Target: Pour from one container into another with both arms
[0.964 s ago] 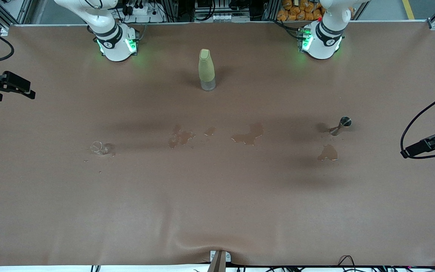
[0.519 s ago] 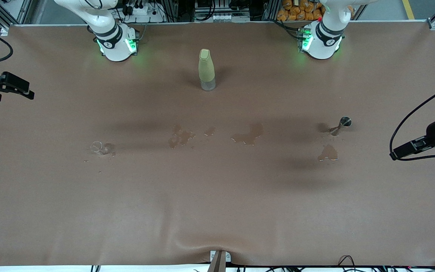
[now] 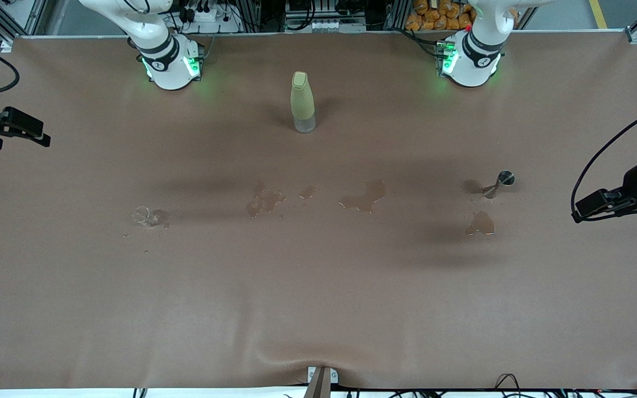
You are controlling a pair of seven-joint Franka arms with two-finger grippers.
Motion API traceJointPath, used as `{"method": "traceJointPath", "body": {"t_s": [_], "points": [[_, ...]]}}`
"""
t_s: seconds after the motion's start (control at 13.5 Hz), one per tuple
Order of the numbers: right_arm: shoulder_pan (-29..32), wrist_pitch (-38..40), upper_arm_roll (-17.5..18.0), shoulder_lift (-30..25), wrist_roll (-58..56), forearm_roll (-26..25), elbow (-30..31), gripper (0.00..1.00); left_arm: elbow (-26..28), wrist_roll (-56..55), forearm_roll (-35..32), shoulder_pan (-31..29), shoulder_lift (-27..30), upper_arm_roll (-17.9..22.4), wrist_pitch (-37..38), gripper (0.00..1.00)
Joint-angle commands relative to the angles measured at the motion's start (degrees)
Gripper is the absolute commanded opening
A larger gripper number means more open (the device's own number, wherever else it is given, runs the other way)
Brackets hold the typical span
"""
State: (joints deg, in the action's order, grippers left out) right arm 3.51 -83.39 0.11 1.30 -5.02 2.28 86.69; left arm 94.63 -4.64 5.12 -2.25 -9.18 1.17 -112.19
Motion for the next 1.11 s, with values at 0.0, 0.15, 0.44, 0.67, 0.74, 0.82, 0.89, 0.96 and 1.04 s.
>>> {"method": "traceJointPath", "body": {"t_s": [0.0,0.15,0.44,0.67,0.74,0.82,0.89,0.96,1.04], "points": [[-0.3,0.3,-0.2,0.9,0.2,-0.7,-1.6,1.0,1.3,-3.4,1.1,0.1,1.7,-0.1,0.5,1.0],[-0.3,0.3,-0.2,1.0,0.3,-0.6,-1.6,1.0,1.2,-4.1,1.0,0.3,1.7,-0.8,0.7,1.0],[-0.3,0.4,-0.2,1.4,0.2,-0.8,-1.9,1.0,0.6,-4.3,1.0,0.4,1.7,-1.3,0.9,1.0],[-0.4,0.4,-0.2,1.7,0.3,-0.8,-2.4,1.0,-0.2,-5.2,0.9,0.5,1.7,-2.0,1.9,1.0],[-0.4,0.5,-0.2,1.7,0.3,-0.8,-2.5,1.0,-0.7,-5.8,0.4,0.5,1.7,-2.1,3.3,1.0],[-0.4,0.5,-0.2,1.7,0.4,-0.8,-2.5,1.0,-0.9,-6.1,0.2,0.4,1.6,-2.1,5.0,1.0],[-0.4,0.4,-0.2,1.7,0.4,-0.7,-2.5,1.0,-1.0,-6.0,0.0,0.2,1.6,-2.0,6.4,1.0],[-0.4,0.5,-0.2,1.7,0.4,-0.8,-2.5,1.0,-0.9,-5.9,-0.4,0.2,1.5,-1.9,7.3,1.0],[-0.4,0.4,-0.2,1.7,0.4,-0.7,-2.5,1.0,-1.0,-5.4,-2.1,0.1,1.6,-2.0,7.9,1.0]]}}
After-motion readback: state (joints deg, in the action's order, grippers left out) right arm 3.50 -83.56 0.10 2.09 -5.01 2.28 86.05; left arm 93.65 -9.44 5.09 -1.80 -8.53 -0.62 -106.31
